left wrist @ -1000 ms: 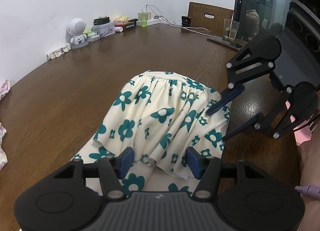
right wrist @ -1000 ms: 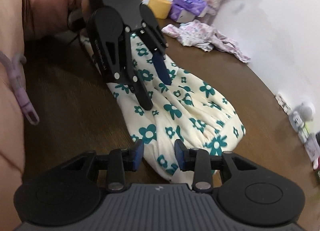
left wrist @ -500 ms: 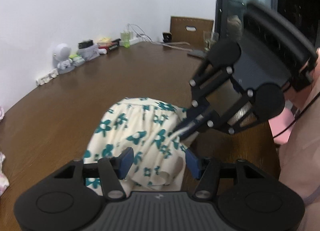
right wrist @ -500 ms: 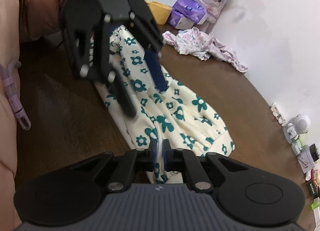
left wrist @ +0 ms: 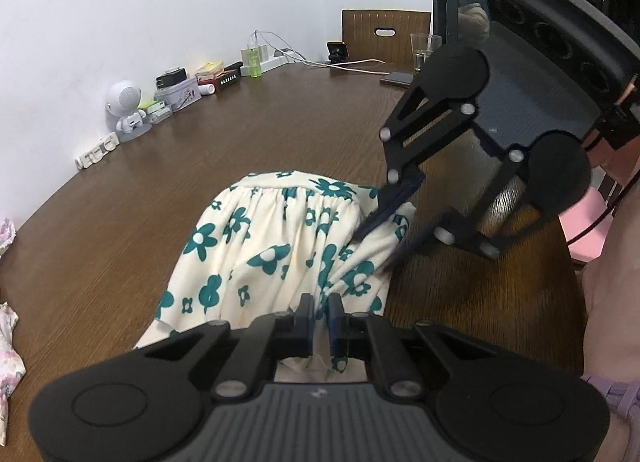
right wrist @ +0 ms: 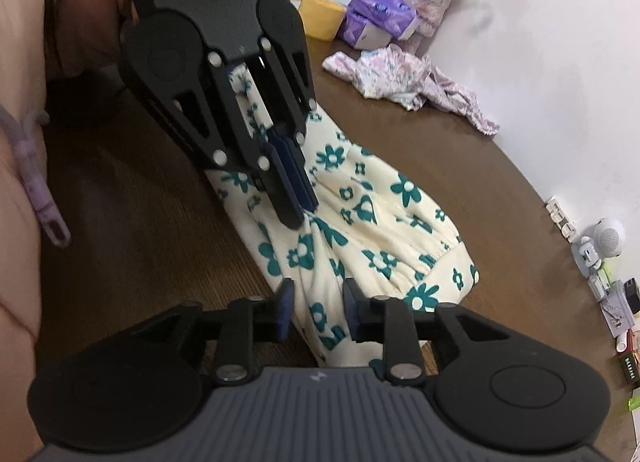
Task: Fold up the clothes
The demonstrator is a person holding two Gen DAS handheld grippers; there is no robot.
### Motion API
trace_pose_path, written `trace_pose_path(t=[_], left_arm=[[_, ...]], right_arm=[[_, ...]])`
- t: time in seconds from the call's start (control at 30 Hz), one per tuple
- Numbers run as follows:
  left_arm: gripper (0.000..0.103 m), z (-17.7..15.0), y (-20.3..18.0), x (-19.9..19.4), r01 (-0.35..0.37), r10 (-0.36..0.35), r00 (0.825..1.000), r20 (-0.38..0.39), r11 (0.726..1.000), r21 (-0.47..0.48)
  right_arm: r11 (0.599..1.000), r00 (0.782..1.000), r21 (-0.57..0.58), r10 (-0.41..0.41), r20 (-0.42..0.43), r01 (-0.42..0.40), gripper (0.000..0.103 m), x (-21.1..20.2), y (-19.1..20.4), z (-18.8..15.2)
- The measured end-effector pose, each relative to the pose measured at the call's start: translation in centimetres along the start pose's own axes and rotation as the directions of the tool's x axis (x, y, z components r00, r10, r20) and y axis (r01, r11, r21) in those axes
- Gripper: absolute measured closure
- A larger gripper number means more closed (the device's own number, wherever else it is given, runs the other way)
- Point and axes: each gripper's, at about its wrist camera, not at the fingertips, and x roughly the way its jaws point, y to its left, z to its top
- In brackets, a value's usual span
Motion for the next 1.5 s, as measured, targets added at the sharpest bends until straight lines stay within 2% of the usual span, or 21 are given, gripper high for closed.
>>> trace_pose_path(t=[0.07, 0.17, 0.23, 0.33, 0.4, 0.5, 0.6, 0.7, 0.77, 0.8, 0.83, 0.9, 0.97, 1.0, 1.07, 1.13, 1.17, 1.23, 1.33, 1.5], left_arm=[[0.096, -0.2, 0.0, 0.0, -0.001, 0.001, 1.000, -0.006, 1.000, -0.003], [0.085, -0.5, 0.3, -0.3, 0.005, -0.005, 1.000, -0.009, 0.999, -0.038], [0.065, -0.2, 0.9, -1.3, 0.014, -0.011, 0.999, 0.031, 0.997, -0.074], [0.043, 0.7, 2.1, -2.3, 0.011, -0.001, 0.996, 0.090, 0.994, -0.111], [0.033, 1.5, 2.8, -1.8, 0.017, -0.007, 0.996, 0.085, 0.994, -0.111], [0.035, 2.2, 2.8, -0.4, 0.035, -0.031, 0.998, 0.048, 0.997, -0.071], [0.066, 2.0, 2.4, 1.5, 0.030, -0.030, 1.000, -0.005, 0.999, -0.030], [0.067, 1.2, 2.8, 2.3, 0.059, -0.059, 0.998, -0.003, 0.997, -0.050], [0.067, 0.7, 3.1, 2.3, 0.071, -0.071, 0.997, 0.007, 0.995, -0.073], [0.067, 0.5, 3.1, 2.3, 0.073, -0.073, 0.997, 0.010, 0.995, -0.075], [0.067, 0.3, 3.2, 2.2, 0.075, -0.074, 0.997, 0.012, 0.994, -0.076], [0.067, 0.1, 3.0, 2.1, 0.074, -0.073, 0.997, 0.017, 0.995, -0.069], [0.066, -0.1, 3.0, 2.1, 0.076, -0.074, 0.997, 0.023, 0.995, -0.068], [0.066, -0.2, 3.1, 2.0, 0.079, -0.077, 0.997, 0.027, 0.994, -0.071], [0.066, -0.5, 3.2, 2.0, 0.086, -0.083, 0.996, 0.037, 0.993, -0.080], [0.066, -0.7, 3.3, 2.0, 0.090, -0.087, 0.995, 0.045, 0.992, -0.088], [0.066, -0.7, 3.3, 2.0, 0.091, -0.087, 0.995, 0.048, 0.992, -0.090], [0.066, -0.7, 3.3, 2.0, 0.092, -0.087, 0.995, 0.052, 0.992, -0.090], [0.066, -0.8, 3.3, 2.0, 0.095, -0.090, 0.994, 0.058, 0.991, -0.093], [0.066, -1.0, 3.4, 1.9, 0.100, -0.094, 0.993, 0.067, 0.990, -0.097]], right_arm=[[1.000, 1.000, -0.012, -0.010, 0.014, 0.010, 0.099, 0.4, -0.1, 0.2], [0.999, 1.000, -0.040, -0.011, 0.020, 0.012, 0.100, 0.7, 0.2, 0.3], [0.998, 1.000, -0.058, -0.011, 0.001, 0.011, 0.100, 1.3, 0.6, -0.2], [0.998, 1.000, -0.054, -0.010, 0.003, 0.010, 0.100, 1.3, 0.8, -0.4], [0.998, 1.000, -0.053, -0.016, 0.002, 0.016, 0.100, 1.3, 0.9, -0.3], [0.998, 1.000, -0.054, -0.031, 0.000, 0.031, 0.100, 1.2, 1.3, -0.3], [0.999, 0.999, -0.029, -0.039, 0.007, 0.039, 0.099, 1.1, 1.3, -0.4], [0.999, 0.999, 0.027, -0.044, 0.030, 0.043, 0.096, 0.5, 1.0, -0.8], [0.991, 0.997, 0.130, -0.034, 0.073, 0.025, 0.086, -0.7, 0.2, -1.3], [0.980, 0.994, 0.199, -0.032, 0.107, 0.010, 0.071, -1.7, -0.4, -1.8], [0.961, 0.988, 0.277, -0.039, 0.149, -0.004, 0.059, -2.7, -1.1, -2.4], [0.905, 0.973, 0.426, -0.086, 0.212, -0.012, 0.051, -4.4, -2.4, -3.6], [0.821, 0.965, 0.570, -0.116, 0.234, -0.040, 0.044, -4.7, -3.6, -5.1], [0.774, 0.964, 0.631, -0.121, 0.237, -0.058, 0.037, -4.4, -4.2, -5.8], [0.666, 0.961, 0.740, -0.134, 0.241, -0.093, 0.037, -3.8, -5.3, -7.1], [0.541, 0.959, 0.831, -0.146, 0.243, -0.128, 0.037, -3.2, -6.4, -8.5], [0.476, 0.958, 0.868, -0.152, 0.244, -0.146, 0.037, -2.9, -6.9, -9.2], [0.377, 0.952, 0.906, -0.151, 0.265, -0.193, 0.037, -2.0, -7.4, -10.2], [0.297, 0.947, 0.928, -0.154, 0.281, -0.226, 0.037, -0.7, -7.3, -11.1], [0.200, 0.939, 0.941, -0.156, 0.307, -0.274, 0.038, 0.7, -7.1, -12.1]])
